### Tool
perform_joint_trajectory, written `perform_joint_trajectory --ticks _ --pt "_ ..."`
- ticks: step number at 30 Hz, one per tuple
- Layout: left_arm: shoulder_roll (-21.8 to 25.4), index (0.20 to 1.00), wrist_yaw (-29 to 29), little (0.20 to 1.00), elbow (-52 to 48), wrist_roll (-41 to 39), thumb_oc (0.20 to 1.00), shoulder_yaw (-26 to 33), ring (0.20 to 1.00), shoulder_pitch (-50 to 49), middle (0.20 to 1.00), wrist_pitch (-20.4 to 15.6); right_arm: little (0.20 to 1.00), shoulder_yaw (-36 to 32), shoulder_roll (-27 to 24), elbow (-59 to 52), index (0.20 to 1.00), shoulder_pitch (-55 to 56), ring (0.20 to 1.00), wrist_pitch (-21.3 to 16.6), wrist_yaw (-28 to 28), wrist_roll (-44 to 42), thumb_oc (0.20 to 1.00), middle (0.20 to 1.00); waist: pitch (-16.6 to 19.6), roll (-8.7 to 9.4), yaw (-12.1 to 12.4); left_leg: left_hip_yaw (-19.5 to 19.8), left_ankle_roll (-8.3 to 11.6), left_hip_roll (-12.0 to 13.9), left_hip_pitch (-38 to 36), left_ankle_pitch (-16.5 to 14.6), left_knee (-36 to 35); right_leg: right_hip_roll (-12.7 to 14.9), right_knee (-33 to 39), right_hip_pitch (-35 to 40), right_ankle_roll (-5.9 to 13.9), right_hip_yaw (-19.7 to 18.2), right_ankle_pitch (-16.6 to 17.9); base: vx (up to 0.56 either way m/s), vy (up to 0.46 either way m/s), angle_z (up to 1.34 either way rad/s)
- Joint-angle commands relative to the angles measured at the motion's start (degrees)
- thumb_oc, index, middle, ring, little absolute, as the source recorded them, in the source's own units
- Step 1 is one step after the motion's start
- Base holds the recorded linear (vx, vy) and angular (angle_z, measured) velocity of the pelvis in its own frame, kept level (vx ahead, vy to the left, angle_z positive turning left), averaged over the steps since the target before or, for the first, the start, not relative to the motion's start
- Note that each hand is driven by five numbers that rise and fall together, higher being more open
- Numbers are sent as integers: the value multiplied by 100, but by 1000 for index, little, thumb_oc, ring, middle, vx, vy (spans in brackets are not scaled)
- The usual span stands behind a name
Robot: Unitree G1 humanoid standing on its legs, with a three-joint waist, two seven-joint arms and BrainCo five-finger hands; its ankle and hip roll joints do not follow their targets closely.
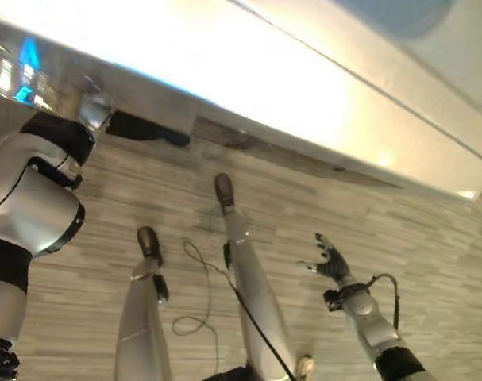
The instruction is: Grab the laundry basket,head to the washer,open it,put in the laundry and shut it.
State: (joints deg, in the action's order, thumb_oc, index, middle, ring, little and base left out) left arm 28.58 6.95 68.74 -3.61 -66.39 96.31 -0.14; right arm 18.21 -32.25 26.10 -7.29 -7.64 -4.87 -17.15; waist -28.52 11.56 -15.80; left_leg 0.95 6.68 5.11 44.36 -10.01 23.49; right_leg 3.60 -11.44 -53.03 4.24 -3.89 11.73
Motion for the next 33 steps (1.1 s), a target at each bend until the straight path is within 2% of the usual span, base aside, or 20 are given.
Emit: perform_joint_trajectory --ticks 1,5,12,13,15,17,18,20,22,23,24,25,26,29,30,31,32,33 --pt "-767 1000 44 1000 -476 1202 1000 625 1000 636 1000 -187 1000 -56 -366 95 1000 324 1000 -11 -25 -33 1000 1000 304 -443 -150 5 -163 322 -366 -128 -347 -326 -259 29 290 158 -816 -11 22 -8" --pt "-923 1000 251 1000 -868 1555 1000 680 1000 525 1000 -139 1000 49 -232 339 1000 189 1000 -44 -90 -181 1000 1000 262 -514 -67 28 -156 296 -354 -79 -390 -284 -269 52 285 174 -859 -17 12 3" --pt "-642 1000 586 1000 -2089 1659 1000 1188 1000 52 1000 -61 1000 67 -138 363 1000 205 1000 -33 -76 -208 1000 1000 224 -576 89 77 -153 245 -381 -40 -432 -204 -248 165 265 234 -906 -30 2 2" --pt "-505 1000 696 1000 -2553 1698 1000 1473 1000 -281 1000 -51 1000 84 -69 416 1000 207 1000 -39 -99 -172 1000 1000 177 -520 107 74 -149 160 -344 149 -462 -115 -153 194 227 261 -744 -130 -9 4" --pt "-439 1000 777 1000 -2929 1733 1000 1737 1000 -661 1000 -44 1000 97 14 498 1000 194 1000 -32 -118 -130 1000 1000 145 -523 159 106 -147 147 -393 169 -478 -78 -134 284 222 282 -743 -84 -7 3" --pt "-437 1000 834 1000 -3537 1827 1000 2199 1000 -1568 1000 -58 1000 146 184 710 1000 146 1000 7 -162 -30 1000 1000 82 -552 287 160 -155 114 -533 209 -549 -28 -99 464 207 317 -761 -36 23 2" --pt "-428 1000 828 1000 -3556 1832 1000 2209 1000 -1585 1000 -49 1000 154 181 712 1000 148 1000 4 -163 -30 1000 1000 82 -551 283 158 -154 115 -545 210 -555 -29 -96 474 207 317 -761 -19 27 6" --pt "-524 1000 815 1000 -4072 1933 1000 2605 1000 -2630 1000 -52 1000 205 415 1012 1000 -54 1000 53 -289 98 1000 1000 37 -596 433 182 -164 69 -686 236 -631 20 -45 648 204 369 -769 -37 46 13" --pt "-501 1000 763 1000 -4309 1980 1000 2700 1000 -3035 1000 -51 1000 225 496 1115 1000 -189 1000 69 -349 135 1000 1000 14 -619 495 189 -171 58 -732 246 -661 47 -29 701 206 385 -760 -35 47 16" --pt "-425 1000 621 1000 -4757 2032 1000 2828 1000 -3799 1000 -95 1000 252 607 1257 1000 -388 1000 110 -427 200 1000 1000 -35 -678 634 194 -180 38 -799 265 -713 96 -26 778 208 416 -761 -24 29 21" --pt "-412 1000 611 1000 -4781 2036 1000 2840 1000 -3820 1000 -85 1000 264 609 1262 1000 -388 1000 107 -428 200 1000 1000 -33 -674 626 194 -180 38 -807 266 -718 96 -23 785 208 417 -761 -43 54 21" --pt "-322 1000 445 1000 -5221 1938 1000 2941 1000 -4632 1000 -185 1000 224 688 1373 1000 -535 1000 162 -512 260 1000 1000 -69 -780 786 228 -187 -12 -888 298 -776 172 -28 887 205 462 -771 -22 34 17" --pt "-275 1000 358 1000 -5458 1878 1000 2988 1000 -4966 1000 -219 1000 234 723 1429 1000 -602 1000 173 -545 275 1000 1000 -76 -818 831 252 -191 -37 -944 316 -818 202 -25 944 200 483 -780 -34 51 11" --pt "-293 1000 93 1000 -5699 1677 1000 3028 1000 -5827 1000 -273 1000 251 800 1704 1000 -839 1000 248 -610 353 1000 1000 -82 -931 1010 323 -207 -120 -1063 349 -858 298 -45 1138 191 583 -795 -11 34 16" --pt "-286 1000 88 1000 -5712 1678 1000 3036 1000 -5839 1000 -268 1000 259 802 1708 1000 -839 1000 246 -610 352 1000 1000 -87 -931 1001 328 -207 -121 -1073 351 -862 299 -40 1151 191 588 -796 -10 36 21" --pt "-273 1000 6 1000 -5738 1564 1000 3078 1000 -6239 1000 -258 1000 259 799 2001 1000 -1036 1000 293 -643 386 1000 1000 -79 -1007 1122 391 -222 -187 -1161 376 -895 357 -58 1288 181 661 -810 -7 16 27" --pt "-268 1000 2 1000 -5746 1564 1000 3085 1000 -6245 1000 -254 1000 265 801 2009 1000 -1041 1000 289 -642 385 1000 1000 -87 -1009 1112 398 -222 -188 -1170 378 -898 359 -54 1300 181 668 -811 -7 46 28" --pt "-218 1000 -53 1000 -5737 1558 1000 3104 1000 -6543 1000 -245 1000 269 796 2193 1000 -1222 1000 330 -657 396 1000 1000 -57 -1077 1224 445 -227 -238 -1287 400 -958 414 -41 1463 186 733 -826 6 48 27"
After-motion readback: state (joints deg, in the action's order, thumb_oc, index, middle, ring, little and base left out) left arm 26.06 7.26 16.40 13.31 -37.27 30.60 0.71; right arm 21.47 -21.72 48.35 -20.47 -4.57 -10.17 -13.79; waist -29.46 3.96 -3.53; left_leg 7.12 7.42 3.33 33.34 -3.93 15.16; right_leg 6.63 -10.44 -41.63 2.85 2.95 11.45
